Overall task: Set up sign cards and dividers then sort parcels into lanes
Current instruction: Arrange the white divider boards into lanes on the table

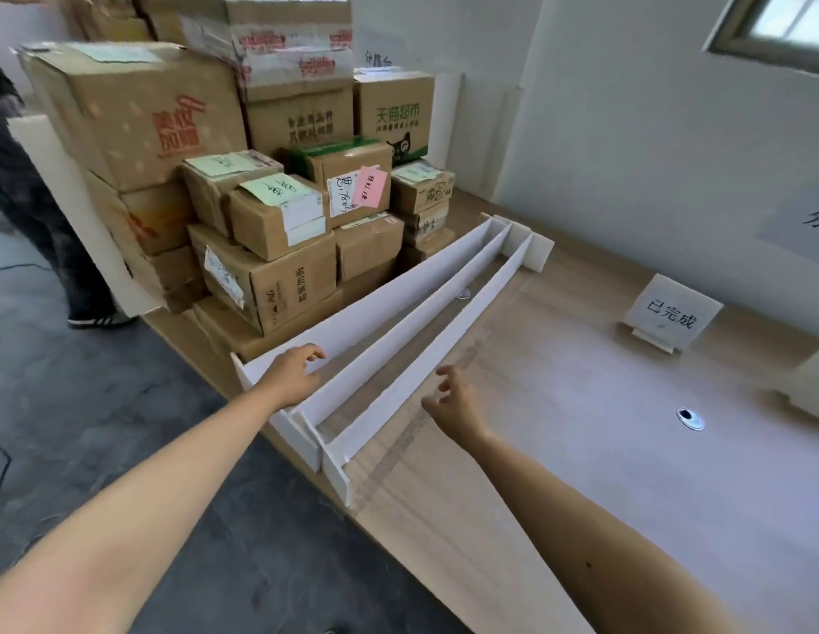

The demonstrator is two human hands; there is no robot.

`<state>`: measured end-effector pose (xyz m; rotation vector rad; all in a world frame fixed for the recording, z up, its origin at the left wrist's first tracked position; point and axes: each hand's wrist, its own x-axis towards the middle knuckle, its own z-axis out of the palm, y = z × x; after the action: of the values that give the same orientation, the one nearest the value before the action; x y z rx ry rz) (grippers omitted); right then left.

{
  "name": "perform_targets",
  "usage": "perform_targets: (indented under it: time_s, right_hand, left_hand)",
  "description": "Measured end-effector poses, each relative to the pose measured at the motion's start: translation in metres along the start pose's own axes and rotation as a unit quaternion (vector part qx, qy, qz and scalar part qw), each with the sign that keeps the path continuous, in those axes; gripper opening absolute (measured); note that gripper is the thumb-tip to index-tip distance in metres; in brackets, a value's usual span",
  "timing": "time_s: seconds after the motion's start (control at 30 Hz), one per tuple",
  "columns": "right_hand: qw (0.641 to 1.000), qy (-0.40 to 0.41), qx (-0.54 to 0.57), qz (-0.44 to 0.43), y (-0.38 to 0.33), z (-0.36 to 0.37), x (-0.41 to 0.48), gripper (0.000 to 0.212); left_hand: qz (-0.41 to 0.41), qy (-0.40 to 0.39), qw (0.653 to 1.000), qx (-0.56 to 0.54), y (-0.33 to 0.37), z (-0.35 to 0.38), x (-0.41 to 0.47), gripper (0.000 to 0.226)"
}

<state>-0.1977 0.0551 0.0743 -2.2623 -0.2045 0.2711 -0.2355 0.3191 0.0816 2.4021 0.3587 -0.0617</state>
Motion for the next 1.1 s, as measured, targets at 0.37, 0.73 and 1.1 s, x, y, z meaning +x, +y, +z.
perform_targets:
  time_s: [0.37, 0.73, 1.1]
  right_hand:
    - [0.981, 0.1, 0.078, 0.145, -0.03, 0.06, 0.014, 0.055]
    - [0.967, 0.071, 0.155, 0.187, -0.025, 0.098, 0.025, 0.069]
    - [0.953, 0.07, 0.207, 0.21, -0.034, 0.108, 0.04, 0.08]
  left_hand:
    - [0.089, -0.155, 0.984, 0.024, -0.034, 0.021, 0.059, 0.051]
    - [0.115, -0.281, 0.953, -0.027, -0.039, 0.028, 0.098, 0.07]
    - [0.103, -0.275, 0.951, -0.092, -0.034, 0.049, 0.088, 0.077]
